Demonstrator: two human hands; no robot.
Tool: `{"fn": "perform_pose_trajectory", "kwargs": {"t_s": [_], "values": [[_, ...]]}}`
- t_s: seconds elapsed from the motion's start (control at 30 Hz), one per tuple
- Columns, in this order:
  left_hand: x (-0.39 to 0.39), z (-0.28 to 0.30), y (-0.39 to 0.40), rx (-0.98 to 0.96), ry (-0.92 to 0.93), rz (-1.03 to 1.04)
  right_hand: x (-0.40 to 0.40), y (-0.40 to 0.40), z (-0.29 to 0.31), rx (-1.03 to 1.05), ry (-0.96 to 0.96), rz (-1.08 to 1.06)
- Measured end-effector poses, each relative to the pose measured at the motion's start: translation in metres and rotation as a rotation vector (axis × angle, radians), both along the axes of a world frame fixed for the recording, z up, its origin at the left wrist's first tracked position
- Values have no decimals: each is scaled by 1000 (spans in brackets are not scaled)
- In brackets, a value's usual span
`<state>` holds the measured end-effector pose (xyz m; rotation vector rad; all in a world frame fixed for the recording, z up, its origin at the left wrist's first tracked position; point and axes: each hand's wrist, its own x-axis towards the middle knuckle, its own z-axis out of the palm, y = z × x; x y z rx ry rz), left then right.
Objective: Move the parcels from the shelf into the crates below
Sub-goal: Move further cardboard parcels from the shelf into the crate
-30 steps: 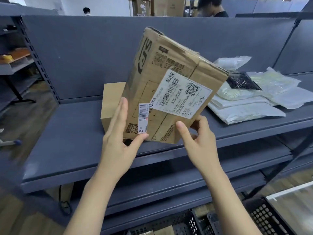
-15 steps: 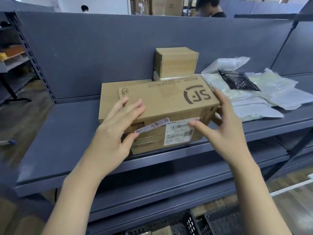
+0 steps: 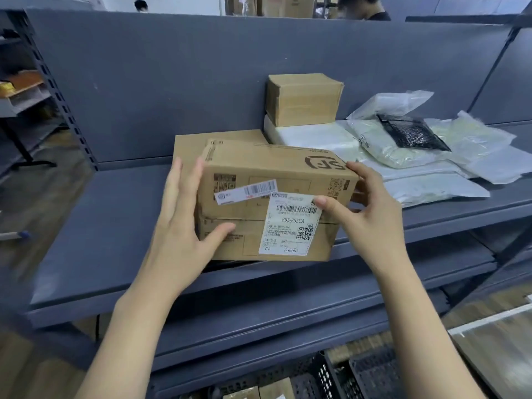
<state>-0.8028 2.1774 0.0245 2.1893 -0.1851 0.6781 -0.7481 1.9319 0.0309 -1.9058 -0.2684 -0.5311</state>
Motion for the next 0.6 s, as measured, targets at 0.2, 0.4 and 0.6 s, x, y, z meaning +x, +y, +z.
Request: {"fn": "perform_pose_trajectory", "kwargs": {"t_s": [0.2,0.4,0.6], "values": [[-11,-11,2,317,144,-74,9,-10,19,52,83,13],[-6,-14,12,392,-1,70,5,-3,27,28,2,33],[-10,-7,13,462,-37,132,-12,4,10,-279,-17,340]]}}
